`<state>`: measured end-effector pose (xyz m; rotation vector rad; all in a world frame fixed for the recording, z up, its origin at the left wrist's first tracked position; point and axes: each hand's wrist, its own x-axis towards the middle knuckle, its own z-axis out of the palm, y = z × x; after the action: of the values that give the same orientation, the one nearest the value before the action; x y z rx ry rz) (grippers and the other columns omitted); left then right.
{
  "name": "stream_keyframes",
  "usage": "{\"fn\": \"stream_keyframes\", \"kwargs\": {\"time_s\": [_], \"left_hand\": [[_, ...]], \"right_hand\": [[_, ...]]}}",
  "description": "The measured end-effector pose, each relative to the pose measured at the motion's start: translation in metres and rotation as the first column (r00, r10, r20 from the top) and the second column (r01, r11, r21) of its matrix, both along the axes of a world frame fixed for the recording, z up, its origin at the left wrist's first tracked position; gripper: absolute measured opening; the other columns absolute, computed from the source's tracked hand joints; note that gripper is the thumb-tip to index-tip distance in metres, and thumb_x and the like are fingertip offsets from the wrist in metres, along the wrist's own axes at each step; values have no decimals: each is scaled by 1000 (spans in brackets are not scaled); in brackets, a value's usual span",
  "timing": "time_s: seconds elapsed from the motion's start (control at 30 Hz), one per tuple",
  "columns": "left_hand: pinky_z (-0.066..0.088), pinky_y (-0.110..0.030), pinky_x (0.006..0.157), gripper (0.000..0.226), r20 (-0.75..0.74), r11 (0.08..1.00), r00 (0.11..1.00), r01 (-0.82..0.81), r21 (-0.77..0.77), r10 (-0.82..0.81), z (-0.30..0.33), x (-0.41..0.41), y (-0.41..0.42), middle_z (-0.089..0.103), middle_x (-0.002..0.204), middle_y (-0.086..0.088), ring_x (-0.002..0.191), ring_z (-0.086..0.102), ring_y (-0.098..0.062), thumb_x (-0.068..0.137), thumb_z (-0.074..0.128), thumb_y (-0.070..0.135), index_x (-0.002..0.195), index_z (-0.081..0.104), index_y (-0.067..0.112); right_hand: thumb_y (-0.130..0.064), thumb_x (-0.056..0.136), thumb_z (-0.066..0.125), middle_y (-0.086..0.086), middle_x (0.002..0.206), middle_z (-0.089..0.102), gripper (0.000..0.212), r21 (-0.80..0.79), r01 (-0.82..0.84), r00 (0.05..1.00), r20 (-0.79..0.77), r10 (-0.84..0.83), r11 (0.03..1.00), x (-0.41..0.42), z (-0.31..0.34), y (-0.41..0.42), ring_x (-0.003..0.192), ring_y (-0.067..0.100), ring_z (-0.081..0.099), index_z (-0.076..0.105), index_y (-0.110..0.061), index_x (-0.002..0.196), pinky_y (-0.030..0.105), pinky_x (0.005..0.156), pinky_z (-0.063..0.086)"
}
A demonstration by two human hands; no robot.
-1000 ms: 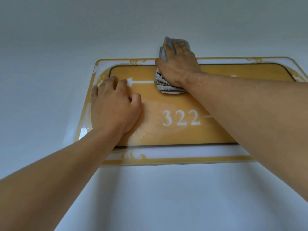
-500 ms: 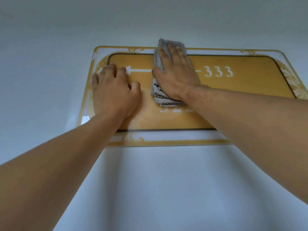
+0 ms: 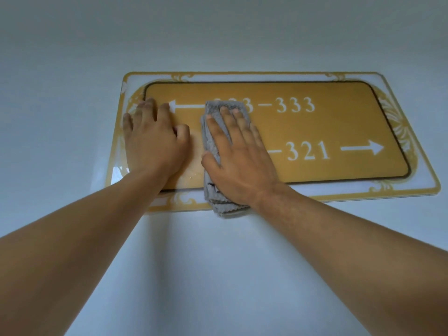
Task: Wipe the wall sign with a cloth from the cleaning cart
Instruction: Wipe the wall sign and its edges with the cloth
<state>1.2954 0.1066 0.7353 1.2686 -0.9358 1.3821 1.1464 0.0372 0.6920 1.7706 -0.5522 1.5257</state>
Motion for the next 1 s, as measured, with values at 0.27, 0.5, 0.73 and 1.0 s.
{"fn": "stream_keyframes", "kwargs": {"time_s": [0.27, 0.5, 0.73, 1.0], "left_hand": [[11, -51, 122, 64, -21, 1000, 1000, -4, 23, 5, -1, -3, 2, 31, 159, -15, 149, 22, -29, 88, 32, 37, 146, 42, 14], [11, -51, 122, 64, -31, 997, 999, -21, 68, 23, -3, -5, 4, 27, 161, -15, 150, 18, -29, 89, 30, 37, 148, 37, 14], [11, -52, 122, 61, -7, 997, 1000, -23, 69, 24, -5, -5, 5, 27, 161, -15, 150, 19, -30, 92, 29, 32, 149, 36, 12], [12, -52, 122, 64, 19, 998, 999, -37, 56, 36, -7, -1, 4, 30, 159, -16, 150, 19, -32, 90, 19, 29, 147, 39, 10]], "right_hand": [[-47, 94, 29, 5, 165, 0, 71, -12, 29, 995, -95, -30, 1000, -6, -45, 4, 151, 21, -7, 9, -22, 158, 51, 119, 8], [-47, 98, 21, 8, 165, -9, 69, -7, 86, 987, -134, -86, 996, -4, -56, 4, 150, 23, -14, 1, -20, 158, 52, 119, 1], [-51, 100, 20, 5, 164, -13, 68, -44, 56, 979, -192, -64, 997, -7, -36, 2, 149, 19, -20, -2, -23, 158, 49, 120, 2], [-50, 98, 19, 4, 164, -12, 68, -54, 50, 979, -197, -59, 997, -1, -28, 0, 149, 19, -19, -4, -24, 157, 48, 121, 1]]}}
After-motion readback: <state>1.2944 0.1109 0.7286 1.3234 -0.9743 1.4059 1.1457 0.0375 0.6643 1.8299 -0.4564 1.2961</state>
